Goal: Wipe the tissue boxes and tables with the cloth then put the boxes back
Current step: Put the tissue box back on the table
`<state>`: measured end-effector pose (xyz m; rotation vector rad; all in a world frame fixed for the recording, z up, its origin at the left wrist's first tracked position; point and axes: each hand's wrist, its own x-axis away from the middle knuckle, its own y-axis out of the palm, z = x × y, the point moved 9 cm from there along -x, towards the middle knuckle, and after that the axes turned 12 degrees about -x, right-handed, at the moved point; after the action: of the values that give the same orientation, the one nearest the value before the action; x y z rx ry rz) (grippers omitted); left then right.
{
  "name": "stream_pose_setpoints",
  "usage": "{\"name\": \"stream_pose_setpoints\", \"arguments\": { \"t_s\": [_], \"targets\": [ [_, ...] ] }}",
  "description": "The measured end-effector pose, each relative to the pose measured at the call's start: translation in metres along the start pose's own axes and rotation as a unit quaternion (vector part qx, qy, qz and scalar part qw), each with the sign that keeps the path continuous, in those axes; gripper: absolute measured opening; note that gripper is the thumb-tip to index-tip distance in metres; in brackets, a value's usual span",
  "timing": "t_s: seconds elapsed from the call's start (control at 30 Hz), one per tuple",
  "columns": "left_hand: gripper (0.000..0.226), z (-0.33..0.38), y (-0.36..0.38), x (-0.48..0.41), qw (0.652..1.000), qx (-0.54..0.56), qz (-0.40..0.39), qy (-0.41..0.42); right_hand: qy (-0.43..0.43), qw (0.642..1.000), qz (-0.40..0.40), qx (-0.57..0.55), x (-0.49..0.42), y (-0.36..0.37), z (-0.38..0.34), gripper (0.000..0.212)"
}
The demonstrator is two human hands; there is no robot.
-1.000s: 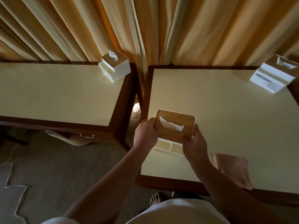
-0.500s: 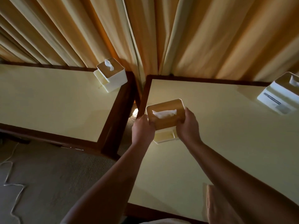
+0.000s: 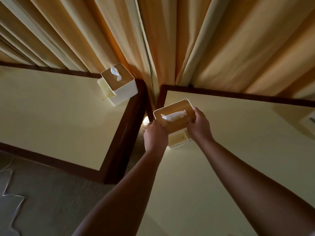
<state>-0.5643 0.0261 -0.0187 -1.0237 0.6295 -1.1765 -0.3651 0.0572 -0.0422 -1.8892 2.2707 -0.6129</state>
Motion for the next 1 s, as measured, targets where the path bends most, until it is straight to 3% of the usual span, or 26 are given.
{"name": "stream_pose_setpoints", "arguments": {
  "t_s": [0.27, 0.77, 1.0],
  "targets": [
    [0.027, 0.018, 0.012, -0.074, 0.999, -0.044, -0.002, 0.026, -0.03, 0.999, -0.019, -0.014, -0.064, 0.014, -0.008, 0.036],
    [0.025, 0.03, 0.027, -0.128, 0.999, -0.032, 0.025, 0.029, 0.0, 0.999, -0.027, 0.021, -0.134, 0.02, -0.01, 0.052],
    [0.036, 0.013, 0.031, -0.112, 0.999, 0.024, -0.006, 0.044, -0.117, 0.99, 0.026, 0.081, -0.107, 0.012, -0.014, 0.061]
  ]
}}
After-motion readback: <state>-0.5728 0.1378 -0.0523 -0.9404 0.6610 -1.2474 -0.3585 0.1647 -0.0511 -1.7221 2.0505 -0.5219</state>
